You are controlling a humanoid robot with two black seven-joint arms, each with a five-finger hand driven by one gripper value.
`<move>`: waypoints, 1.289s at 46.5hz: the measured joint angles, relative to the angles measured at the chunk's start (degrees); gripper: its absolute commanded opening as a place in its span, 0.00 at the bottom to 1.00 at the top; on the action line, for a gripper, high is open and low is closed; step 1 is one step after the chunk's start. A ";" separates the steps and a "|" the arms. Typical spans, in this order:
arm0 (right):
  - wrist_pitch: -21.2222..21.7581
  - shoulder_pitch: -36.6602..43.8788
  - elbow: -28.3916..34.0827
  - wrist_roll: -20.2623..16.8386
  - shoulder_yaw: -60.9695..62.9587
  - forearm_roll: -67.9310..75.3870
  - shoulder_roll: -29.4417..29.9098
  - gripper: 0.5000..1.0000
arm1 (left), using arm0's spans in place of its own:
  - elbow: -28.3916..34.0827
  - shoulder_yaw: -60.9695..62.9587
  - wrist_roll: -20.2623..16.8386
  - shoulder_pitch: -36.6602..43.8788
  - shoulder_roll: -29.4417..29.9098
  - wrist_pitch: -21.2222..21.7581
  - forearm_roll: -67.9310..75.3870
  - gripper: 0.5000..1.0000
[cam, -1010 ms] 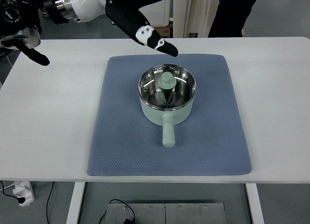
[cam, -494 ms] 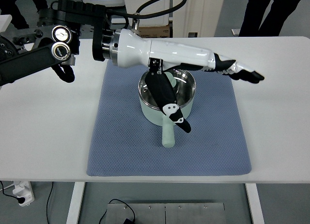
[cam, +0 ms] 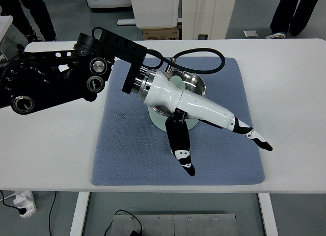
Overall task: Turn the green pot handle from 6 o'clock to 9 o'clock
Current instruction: 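Lower the left hand onto the saucepan handle nearest the robot, then push the handle with the left hand, turning the pot clockwise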
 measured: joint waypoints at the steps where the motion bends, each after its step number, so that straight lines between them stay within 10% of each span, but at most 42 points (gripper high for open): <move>1: 0.00 0.00 -0.01 0.00 0.00 0.00 0.00 1.00 | 0.05 -0.01 0.02 -0.13 -0.03 0.00 0.26 1.00; 60: 0.00 0.02 -0.01 0.00 0.00 0.00 0.00 1.00 | 6.38 10.94 0.42 -1.34 -5.79 0.01 22.31 1.00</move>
